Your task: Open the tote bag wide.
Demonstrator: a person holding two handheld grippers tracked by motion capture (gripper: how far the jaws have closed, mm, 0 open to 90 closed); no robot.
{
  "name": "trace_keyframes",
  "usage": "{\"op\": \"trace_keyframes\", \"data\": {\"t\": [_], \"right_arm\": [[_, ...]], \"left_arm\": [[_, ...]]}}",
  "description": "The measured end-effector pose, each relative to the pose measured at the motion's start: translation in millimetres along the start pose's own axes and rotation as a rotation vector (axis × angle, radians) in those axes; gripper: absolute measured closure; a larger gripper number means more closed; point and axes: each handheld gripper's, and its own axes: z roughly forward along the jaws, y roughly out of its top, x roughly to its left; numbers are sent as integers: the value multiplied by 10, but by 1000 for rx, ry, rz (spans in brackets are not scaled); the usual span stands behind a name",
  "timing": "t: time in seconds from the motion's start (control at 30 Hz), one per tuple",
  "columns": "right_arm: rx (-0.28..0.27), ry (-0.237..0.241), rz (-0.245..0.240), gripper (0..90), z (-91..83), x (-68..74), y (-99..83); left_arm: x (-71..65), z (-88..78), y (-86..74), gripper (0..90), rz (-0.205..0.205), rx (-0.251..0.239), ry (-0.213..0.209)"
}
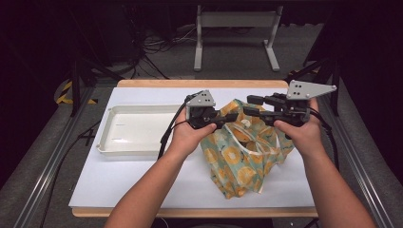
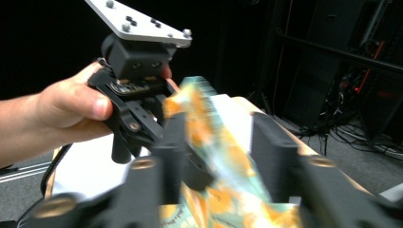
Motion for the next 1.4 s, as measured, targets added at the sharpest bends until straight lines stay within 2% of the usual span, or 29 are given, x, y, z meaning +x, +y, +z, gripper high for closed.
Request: {"op": "trace_keyframes", "data": {"t": [0.1,0.17,0.23,0.37,0.5,0.7,0.77,0.8,0.83,0.87,0.9,0.93,1.0,1.07,1.2,1.4], "right_arm": [[26,-53,15,393,-108,-59,-84],[42,-72,31,358,-155,-85,-141],[74,-89,77,286,-193,-113,-208],[104,-125,100,166,-232,-141,-324],[142,-168,115,122,-258,-172,-462],[161,-207,155,149,-272,-259,-688],[178,-216,172,237,-242,-291,-783],[178,-216,172,237,-242,-291,-783],[185,-215,178,292,-232,-297,-811],[194,-213,182,374,-222,-306,-834],[194,-213,177,531,-225,-314,-851],[194,-213,177,531,-225,-314,-851],[194,-204,170,714,-243,-327,-847],[195,-189,181,857,-272,-343,-831],[184,-147,204,893,-321,-356,-807],[159,-142,213,894,-408,-371,-773]], "left_arm": [[-6,-9,2,854,0,-3,-6],[-4,-11,3,855,-1,-4,-7],[1,-13,5,855,-5,-7,-11],[-1,-16,9,853,-10,-9,-18],[3,-35,15,852,-11,-8,-25],[-4,-63,24,855,-2,-13,-37],[-4,-66,25,855,-4,-15,-40],[-4,-66,25,856,-4,-15,-40],[-3,-66,25,856,-2,-14,-42],[-4,-68,24,857,-2,-13,-43],[-5,-71,23,857,-3,-11,-44],[0,-77,24,857,2,-9,-43],[7,-92,24,857,0,-9,-43],[19,-107,23,849,-5,-15,-44],[42,-130,16,846,-8,-9,-37],[79,-203,-11,849,1,16,-6]]}}
